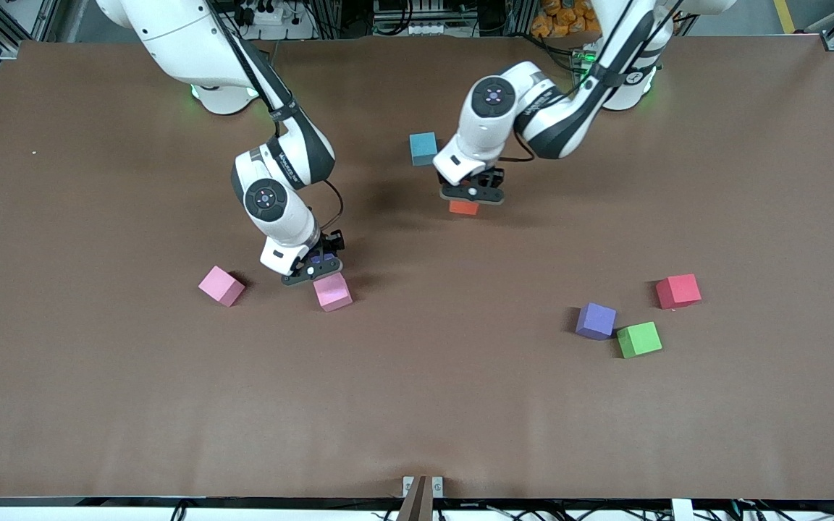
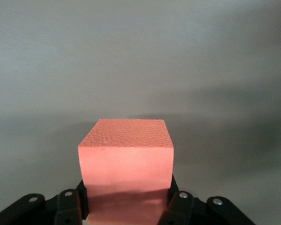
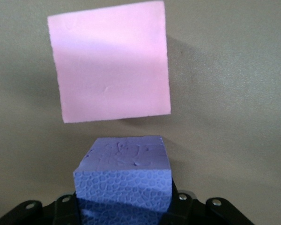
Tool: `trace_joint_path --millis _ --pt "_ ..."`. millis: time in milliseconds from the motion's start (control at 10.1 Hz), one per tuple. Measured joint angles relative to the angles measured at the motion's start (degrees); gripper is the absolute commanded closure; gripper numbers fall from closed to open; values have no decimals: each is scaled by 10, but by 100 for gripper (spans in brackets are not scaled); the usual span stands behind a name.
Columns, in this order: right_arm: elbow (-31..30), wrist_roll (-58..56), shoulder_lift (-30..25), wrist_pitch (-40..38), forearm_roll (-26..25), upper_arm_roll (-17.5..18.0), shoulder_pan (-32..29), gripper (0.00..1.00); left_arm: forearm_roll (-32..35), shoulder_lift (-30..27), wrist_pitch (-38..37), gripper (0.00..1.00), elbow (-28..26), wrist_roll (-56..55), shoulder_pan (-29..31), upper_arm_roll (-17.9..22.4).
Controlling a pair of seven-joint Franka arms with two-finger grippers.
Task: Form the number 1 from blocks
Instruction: 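Carry the orange cube with the left gripper and set it beside the cyan cube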
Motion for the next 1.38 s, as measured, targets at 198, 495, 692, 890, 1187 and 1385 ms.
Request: trace_joint_path --millis 198,495,692,890,1187,1385 --pt "2 0 -11 -3 1 -3 -2 39 0 40 0 100 34 -38 -39 -1" --pt "7 0 -68 -65 2 -27 -3 38 0 74 0 100 50 -73 -81 0" --pt "7 1 -108 -110 2 -43 -3 38 0 85 0 100 50 -81 -89 0" --pt "6 4 -126 -126 2 -46 -3 38 0 92 0 100 52 -86 -93 1" --pt "5 11 -126 -126 25 -44 3 38 0 99 0 100 63 -97 -96 1" --pt "5 39 -126 -124 30 -42 12 38 0 107 0 100 71 -98 -99 1"
